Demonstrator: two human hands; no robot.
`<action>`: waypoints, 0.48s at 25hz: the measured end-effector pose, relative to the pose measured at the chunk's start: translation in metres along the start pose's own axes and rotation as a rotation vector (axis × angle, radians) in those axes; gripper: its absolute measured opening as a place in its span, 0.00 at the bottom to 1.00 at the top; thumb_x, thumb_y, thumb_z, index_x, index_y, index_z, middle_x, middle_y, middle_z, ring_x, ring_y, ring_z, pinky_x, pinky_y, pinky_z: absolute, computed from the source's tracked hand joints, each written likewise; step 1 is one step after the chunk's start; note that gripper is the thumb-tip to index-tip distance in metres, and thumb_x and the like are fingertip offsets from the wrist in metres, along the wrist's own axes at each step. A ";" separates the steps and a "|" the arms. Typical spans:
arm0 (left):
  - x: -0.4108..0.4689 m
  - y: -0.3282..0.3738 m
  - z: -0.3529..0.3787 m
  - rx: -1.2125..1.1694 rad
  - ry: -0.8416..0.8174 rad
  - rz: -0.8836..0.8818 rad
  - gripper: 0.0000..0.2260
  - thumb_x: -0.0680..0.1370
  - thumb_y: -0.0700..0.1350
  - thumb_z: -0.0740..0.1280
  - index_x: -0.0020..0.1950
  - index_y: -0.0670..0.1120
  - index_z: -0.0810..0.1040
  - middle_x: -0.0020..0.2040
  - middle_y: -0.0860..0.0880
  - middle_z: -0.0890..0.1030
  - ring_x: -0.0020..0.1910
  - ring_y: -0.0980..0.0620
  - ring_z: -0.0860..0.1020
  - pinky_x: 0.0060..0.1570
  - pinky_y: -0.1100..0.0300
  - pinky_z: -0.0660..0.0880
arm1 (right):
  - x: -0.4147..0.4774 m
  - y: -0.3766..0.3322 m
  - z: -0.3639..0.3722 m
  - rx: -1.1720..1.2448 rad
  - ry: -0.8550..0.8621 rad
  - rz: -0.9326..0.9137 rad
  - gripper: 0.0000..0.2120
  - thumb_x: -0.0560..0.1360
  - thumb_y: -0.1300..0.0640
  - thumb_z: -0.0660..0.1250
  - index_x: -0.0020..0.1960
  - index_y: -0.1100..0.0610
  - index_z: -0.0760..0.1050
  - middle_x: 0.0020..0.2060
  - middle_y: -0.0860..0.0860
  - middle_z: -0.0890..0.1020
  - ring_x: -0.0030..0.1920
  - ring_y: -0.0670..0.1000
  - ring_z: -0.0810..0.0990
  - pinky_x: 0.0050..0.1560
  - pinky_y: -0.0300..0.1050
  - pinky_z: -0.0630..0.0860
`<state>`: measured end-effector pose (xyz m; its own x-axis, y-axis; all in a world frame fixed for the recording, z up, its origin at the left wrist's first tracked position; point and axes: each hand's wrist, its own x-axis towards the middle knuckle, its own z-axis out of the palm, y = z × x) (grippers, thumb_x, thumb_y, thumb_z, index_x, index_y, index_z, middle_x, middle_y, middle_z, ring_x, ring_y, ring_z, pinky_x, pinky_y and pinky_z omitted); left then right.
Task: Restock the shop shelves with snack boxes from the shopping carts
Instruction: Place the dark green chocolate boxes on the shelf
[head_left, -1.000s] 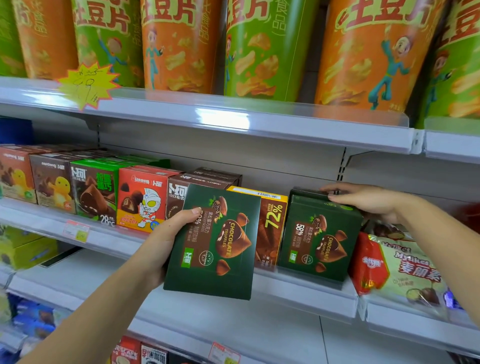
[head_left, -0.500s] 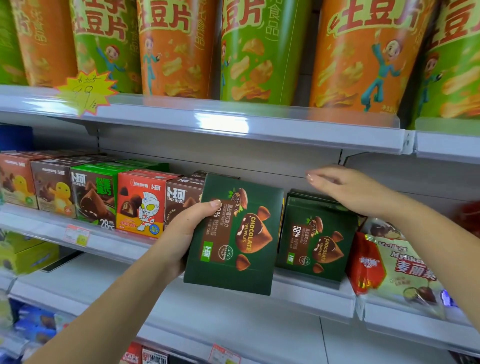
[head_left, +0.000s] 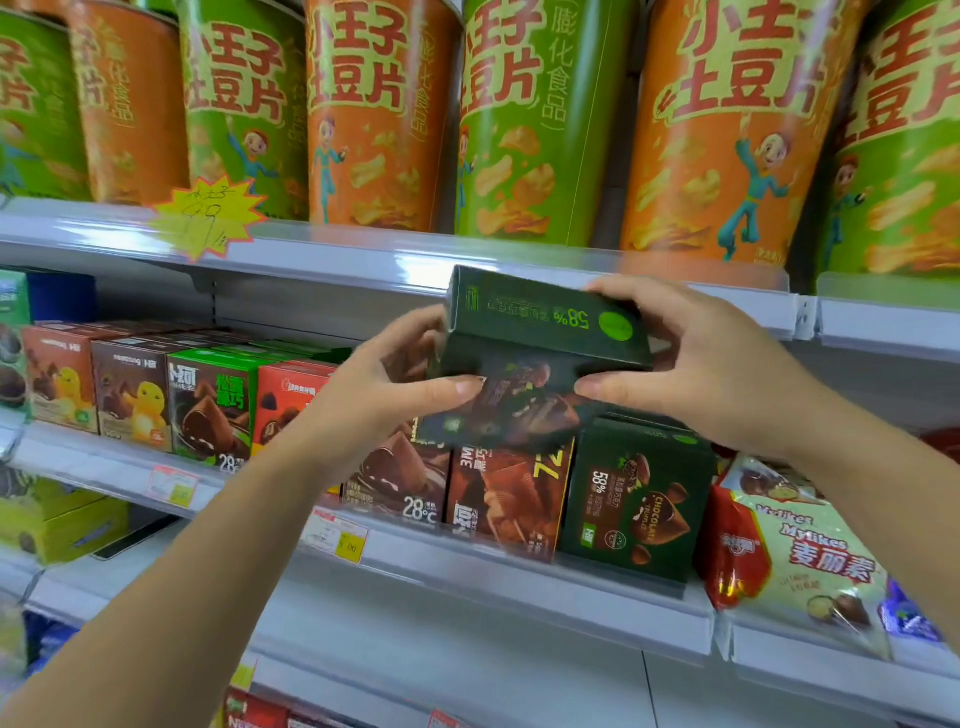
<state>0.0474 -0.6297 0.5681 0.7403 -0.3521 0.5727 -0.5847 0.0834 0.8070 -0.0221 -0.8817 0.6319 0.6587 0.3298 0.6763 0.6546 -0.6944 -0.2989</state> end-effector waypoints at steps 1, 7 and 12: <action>0.002 0.000 -0.006 0.045 0.021 0.021 0.31 0.67 0.47 0.79 0.68 0.60 0.73 0.65 0.53 0.80 0.63 0.49 0.79 0.61 0.33 0.72 | -0.002 -0.001 0.004 -0.109 0.085 -0.100 0.26 0.67 0.50 0.77 0.62 0.41 0.72 0.55 0.37 0.77 0.56 0.33 0.74 0.55 0.26 0.69; 0.006 -0.028 -0.003 0.429 0.444 -0.016 0.17 0.77 0.40 0.67 0.63 0.51 0.71 0.59 0.55 0.77 0.50 0.56 0.82 0.51 0.63 0.79 | 0.003 0.048 0.036 -0.638 0.129 -0.351 0.29 0.69 0.60 0.74 0.69 0.58 0.69 0.63 0.53 0.75 0.63 0.51 0.72 0.55 0.48 0.80; 0.008 -0.048 0.021 0.830 0.241 0.174 0.15 0.78 0.48 0.67 0.64 0.52 0.74 0.58 0.57 0.74 0.54 0.59 0.75 0.54 0.63 0.71 | -0.007 0.073 0.041 -0.808 0.217 -0.418 0.30 0.67 0.61 0.74 0.68 0.63 0.72 0.62 0.57 0.77 0.65 0.55 0.73 0.61 0.43 0.73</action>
<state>0.0742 -0.6562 0.5311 0.6137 -0.1836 0.7679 -0.6788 -0.6195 0.3944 0.0367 -0.9085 0.5780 0.2910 0.5833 0.7584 0.3122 -0.8071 0.5010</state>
